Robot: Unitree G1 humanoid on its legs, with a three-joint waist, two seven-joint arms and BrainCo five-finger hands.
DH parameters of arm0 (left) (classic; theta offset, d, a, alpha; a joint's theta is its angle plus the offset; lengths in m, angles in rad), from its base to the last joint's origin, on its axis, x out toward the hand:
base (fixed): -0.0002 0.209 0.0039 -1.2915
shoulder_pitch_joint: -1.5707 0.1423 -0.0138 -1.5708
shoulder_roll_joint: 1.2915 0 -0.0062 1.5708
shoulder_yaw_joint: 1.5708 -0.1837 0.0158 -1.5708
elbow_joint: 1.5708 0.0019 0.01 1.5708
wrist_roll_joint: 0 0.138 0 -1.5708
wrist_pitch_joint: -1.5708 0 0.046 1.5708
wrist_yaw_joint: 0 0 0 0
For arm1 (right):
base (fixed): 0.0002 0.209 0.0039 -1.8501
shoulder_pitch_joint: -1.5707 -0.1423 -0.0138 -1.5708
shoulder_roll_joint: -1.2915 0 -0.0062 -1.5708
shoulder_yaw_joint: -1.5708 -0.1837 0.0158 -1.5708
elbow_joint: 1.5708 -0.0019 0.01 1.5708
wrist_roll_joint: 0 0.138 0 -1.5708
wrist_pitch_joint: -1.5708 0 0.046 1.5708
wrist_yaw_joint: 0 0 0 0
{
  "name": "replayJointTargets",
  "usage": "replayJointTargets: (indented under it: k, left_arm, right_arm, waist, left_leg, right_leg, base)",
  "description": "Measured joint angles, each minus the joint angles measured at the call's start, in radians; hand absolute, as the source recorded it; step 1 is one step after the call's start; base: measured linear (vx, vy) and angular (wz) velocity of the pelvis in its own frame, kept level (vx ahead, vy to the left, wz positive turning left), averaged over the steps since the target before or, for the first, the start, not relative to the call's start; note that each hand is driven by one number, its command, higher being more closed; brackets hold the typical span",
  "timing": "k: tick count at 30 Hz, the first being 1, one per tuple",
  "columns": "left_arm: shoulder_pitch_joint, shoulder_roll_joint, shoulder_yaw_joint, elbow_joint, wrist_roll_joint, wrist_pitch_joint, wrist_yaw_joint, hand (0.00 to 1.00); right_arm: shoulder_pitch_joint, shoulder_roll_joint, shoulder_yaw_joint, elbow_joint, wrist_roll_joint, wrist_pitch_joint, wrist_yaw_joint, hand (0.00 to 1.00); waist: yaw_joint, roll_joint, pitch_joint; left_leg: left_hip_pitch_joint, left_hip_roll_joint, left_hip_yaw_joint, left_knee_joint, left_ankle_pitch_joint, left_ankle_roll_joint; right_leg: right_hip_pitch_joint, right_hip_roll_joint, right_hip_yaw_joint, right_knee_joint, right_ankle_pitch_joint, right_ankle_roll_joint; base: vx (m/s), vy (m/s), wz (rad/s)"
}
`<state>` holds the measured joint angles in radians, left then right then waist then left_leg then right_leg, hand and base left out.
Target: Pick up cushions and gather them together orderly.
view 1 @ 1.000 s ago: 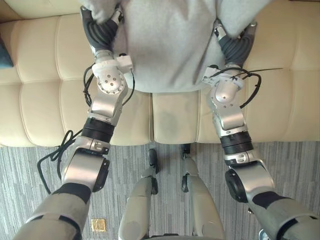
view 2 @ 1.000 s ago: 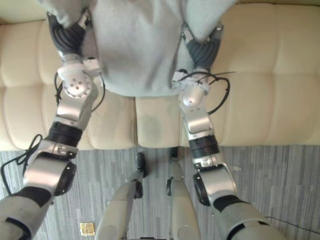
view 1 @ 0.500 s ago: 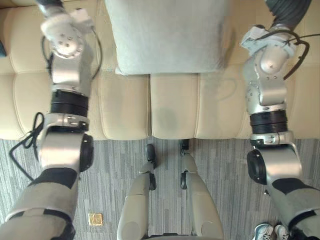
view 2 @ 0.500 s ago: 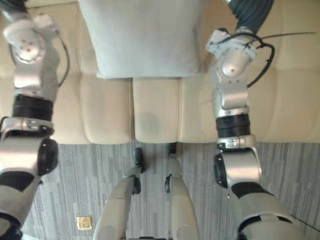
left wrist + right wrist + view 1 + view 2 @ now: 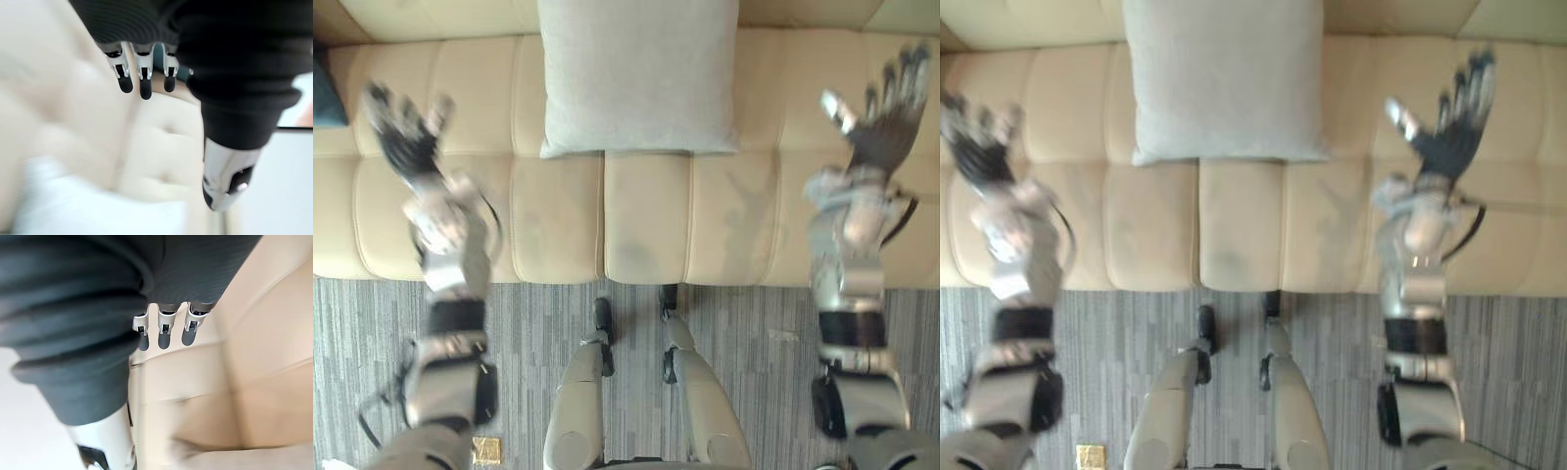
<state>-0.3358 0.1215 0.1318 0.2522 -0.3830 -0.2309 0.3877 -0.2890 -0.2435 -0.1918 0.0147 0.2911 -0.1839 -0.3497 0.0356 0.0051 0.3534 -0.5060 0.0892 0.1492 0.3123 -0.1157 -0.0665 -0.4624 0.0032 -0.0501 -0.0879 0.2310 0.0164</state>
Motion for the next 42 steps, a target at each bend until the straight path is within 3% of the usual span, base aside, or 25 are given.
replayJointTargets:
  k: [2,3,5,7,10,14,20,24,27,28,29,30,31,32,33,34,35,36,37,38,39,40,41,42]
  left_arm:
    - [0.161,-0.083,-0.08,0.0,0.025,0.015,-0.06,0.0]
    - [0.189,-0.092,-0.093,0.001,0.032,0.02,-0.071,0.0]
    - [0.316,-0.11,-0.122,0.037,0.083,0.034,-0.131,0.0]
    - [0.365,-0.115,-0.122,0.095,0.106,0.042,-0.153,0.0]
    - [0.43,-0.12,-0.117,0.265,0.181,0.07,-0.2,0.0]
    - [0.451,-0.122,-0.101,0.476,0.258,0.093,-0.239,0.0]
    - [0.448,-0.111,-0.047,0.645,0.361,0.112,-0.256,0.0]
    - [0.444,-0.095,-0.032,0.686,0.384,0.112,-0.257,0.0]
    - [0.428,-0.09,-0.032,0.693,0.401,0.113,-0.255,0.0]
    - [0.426,-0.088,-0.032,0.691,0.4,0.113,-0.254,0.0]
    - [0.427,-0.095,-0.03,0.686,0.401,0.114,-0.254,0.0]
    - [0.423,-0.104,-0.022,0.676,0.401,0.112,-0.253,0.0]
    - [0.414,-0.107,-0.022,0.667,0.4,0.113,-0.252,0.0]
    - [0.414,-0.1,-0.025,0.658,0.4,0.113,-0.245,0.0]
    - [0.414,-0.094,-0.024,0.653,0.4,0.114,-0.237,0.0]
    - [0.414,-0.074,-0.015,0.641,0.4,0.116,-0.233,0.0]
    - [0.405,-0.081,-0.008,0.642,0.4,0.121,-0.234,0.0]
    - [0.41,-0.1,-0.006,0.644,0.4,0.123,-0.234,0.0]
    - [0.399,-0.102,0.006,0.634,0.399,0.115,-0.234,0.0]
    - [0.392,-0.096,0.007,0.629,0.397,0.121,-0.23,0.0]
    - [0.386,-0.092,0.004,0.618,0.398,0.12,-0.227,0.0]
    - [0.375,-0.092,-0.004,0.614,0.398,0.121,-0.216,0.0]
    - [0.37,-0.096,-0.009,0.614,0.398,0.122,-0.216,0.0]
    - [0.366,-0.097,-0.039,0.613,0.395,0.122,-0.215,0.0]
  right_arm:
    - [0.154,0.097,0.001,0.002,-0.056,0.003,0.043,0.0]
    - [0.18,0.115,0.001,0.002,-0.065,0.005,0.051,0.0]
    - [0.33,0.179,0.013,0.047,-0.134,0.015,0.088,0.0]
    - [0.391,0.2,0.012,0.103,-0.157,0.021,0.103,0.0]
    - [0.466,0.206,0.019,0.283,-0.184,0.039,0.133,0.0]
    - [0.473,0.207,0.018,0.498,-0.195,0.059,0.175,0.0]
    - [0.463,0.21,0.01,0.74,-0.215,0.078,0.21,0.0]
    - [0.444,0.209,-0.001,0.816,-0.253,0.091,0.221,0.0]
    - [0.431,0.209,-0.001,0.835,-0.253,0.105,0.22,0.0]
    - [0.425,0.209,0.002,0.835,-0.253,0.106,0.216,0.0]
    - [0.408,0.203,0.008,0.839,-0.253,0.106,0.213,0.0]
    - [0.379,0.198,0.011,0.841,-0.253,0.106,0.213,0.0]
    - [0.364,0.204,0.009,0.845,-0.253,0.107,0.21,0.0]
    - [0.362,0.214,0.012,0.865,-0.253,0.106,0.211,0.0]
    - [0.36,0.22,0.014,0.878,-0.253,0.107,0.211,0.0]
    - [0.354,0.233,0.018,0.895,-0.253,0.106,0.211,0.0]
    - [0.333,0.24,0.016,0.906,-0.254,0.106,0.209,0.0]
    - [0.334,0.227,0.008,0.907,-0.254,0.106,0.206,0.0]
    - [0.304,0.223,0.01,0.928,-0.254,0.106,0.198,0.0]
    - [0.285,0.227,0.01,0.947,-0.255,0.103,0.196,0.0]
    - [0.274,0.226,0.011,0.954,-0.255,0.106,0.192,0.0]
    - [0.237,0.215,0.012,0.954,-0.255,0.107,0.186,0.0]
    - [0.219,0.205,0.015,0.953,-0.255,0.106,0.182,0.0]
    - [0.19,0.184,0.018,0.953,-0.254,0.103,0.173,0.0]
  waist:
    - [0.009,-0.001,-0.01]
    - [0.014,-0.002,-0.013]
    - [0.023,-0.007,-0.089]
    - [0.023,-0.008,-0.12]
    - [0.021,-0.009,-0.203]
    - [0.021,-0.012,-0.264]
    - [0.024,-0.02,-0.314]
    - [0.024,-0.023,-0.316]
    - [0.026,-0.028,-0.309]
    - [0.025,-0.03,-0.308]
    - [0.033,-0.015,-0.309]
    - [0.045,0.003,-0.294]
    - [0.046,0.002,-0.288]
    - [0.047,-0.016,-0.283]
    - [0.053,-0.038,-0.286]
    - [0.06,-0.09,-0.289]
    - [0.081,-0.088,-0.295]
    - [0.093,-0.056,-0.325]
    - [0.128,-0.083,-0.294]
    - [0.127,-0.106,-0.288]
    - [0.136,-0.122,-0.287]
    - [0.152,-0.125,-0.275]
    - [0.152,-0.11,-0.266]
    - [0.153,-0.068,-0.246]
  left_leg:
    - [0.055,0.001,0.002,-0.012,-0.002,-0.001]
    - [0.071,0.002,0.004,-0.018,-0.002,-0.001]
    - [0.122,0.008,0.007,-0.041,-0.007,-0.008]
    - [0.172,0.01,0.007,-0.057,-0.013,-0.015]
    - [0.258,0.016,0.014,-0.088,-0.03,-0.014]
    - [0.347,0.014,0.038,-0.123,-0.034,-0.02]
    - [0.444,0.005,0.048,-0.174,-0.034,-0.019]
    - [0.476,-0.003,0.059,-0.187,-0.036,-0.017]
    - [0.468,0.004,0.09,-0.147,-0.051,-0.009]
    - [0.452,0.009,0.105,-0.114,-0.057,-0.005]
    - [0.431,0.037,0.128,-0.103,-0.048,0.012]
    - [0.426,0.06,0.139,-0.1,-0.052,0.016]
    - [0.426,0.069,0.142,-0.1,-0.049,0.013]
    - [0.434,0.061,0.135,-0.082,-0.048,0.013]
    - [0.433,0.055,0.133,-0.066,-0.049,0.015]
    - [0.398,0.036,0.135,0.006,-0.052,0.018]
    - [0.325,0.015,0.094,0.028,-0.066,0.025]
    - [0.306,0.02,0.067,-0.034,-0.047,0.041]
    - [0.307,0.005,0.106,-0.052,0.012,0.058]
    - [0.281,-0.009,0.112,-0.035,0.019,0.067]
    - [0.258,-0.016,0.12,-0.02,0.019,0.067]
    - [0.214,-0.006,0.125,0.023,0.025,0.064]
    - [0.2,0.008,0.123,0.034,0.03,0.061]
    - [0.187,0.031,0.113,0.04,0.041,0.046]
  right_leg:
    - [0.049,-0.002,-0.021,0.0,-0.027,-0.015]
    - [0.062,-0.004,-0.035,0.0,-0.034,-0.014]
    - [0.099,-0.006,-0.071,0.0,-0.055,-0.014]
    - [0.143,-0.004,-0.08,0.0,-0.064,-0.023]
    - [0.213,-0.001,-0.092,0.0,-0.088,-0.024]
    - [0.276,-0.001,-0.082,0.0,-0.099,-0.023]
    - [0.343,-0.003,-0.065,-0.006,-0.11,-0.01]
    - [0.36,-0.005,-0.041,-0.001,-0.109,-0.006]
    - [0.339,-0.004,-0.022,0.031,-0.103,0.012]
    - [0.319,-0.003,-0.018,0.056,-0.091,0.046]
    - [0.304,0.006,-0.018,0.061,-0.066,0.111]
    - [0.28,0.011,-0.058,0.152,-0.107,0.092]
    - [0.217,-0.043,-0.167,0.473,-0.274,0.014]
    - [0.224,-0.114,-0.203,0.681,-0.356,0.056]
    - [0.239,-0.145,-0.202,0.738,-0.376,0.077]
    - [0.24,-0.17,-0.2,0.748,-0.392,0.109]
    - [0.244,-0.146,-0.203,0.674,-0.395,0.131]
    - [0.296,-0.101,-0.182,0.591,-0.418,0.13]
    - [0.295,-0.137,-0.172,0.789,-0.485,0.166]
    - [0.36,-0.159,-0.158,0.792,-0.503,0.173]
    - [0.4,-0.17,-0.153,0.739,-0.491,0.157]
    - [0.46,-0.144,-0.148,0.589,-0.533,0.141]
    - [0.475,-0.129,-0.162,0.54,-0.537,0.135]
    - [0.508,-0.088,-0.172,0.46,-0.533,0.13]
  base:
    - [0.04,-0.008,0.01]
    - [0.03,0.007,-0.1]
    - [0.04,0.008,-0.08]
    - [0.08,0.018,-0.03]
    - [0.09,0.043,-0.06]
    - [0.09,0.055,-0.14]
    - [0.05,0.053,-0.06]
    - [0.03,0.057,-0.18]
    - [-0.01,0.053,-0.27]
    - [-0.09,0.046,-0.41]
    - [-0.11,0.039,-0.46]
    - [-0.13,0.069,-0.35]
    - [-0.06,0.048,-0.01]
    - [-0.02,0.017,0.11]
    - [-0.04,-0.134,0.16]
    - [-0.22,-0.149,0.05]
    - [-0.3,-0.093,0.04]
    - [-0.32,0.042,-0.32]
    - [-0.18,-0.019,-0.27]
    - [-0.14,-0.084,-0.3]
    - [-0.15,-0.196,-0.14]
    - [-0.16,-0.152,-0.3]
    - [-0.24,-0.164,-0.4]
    - [-0.24,-0.136,-0.2]
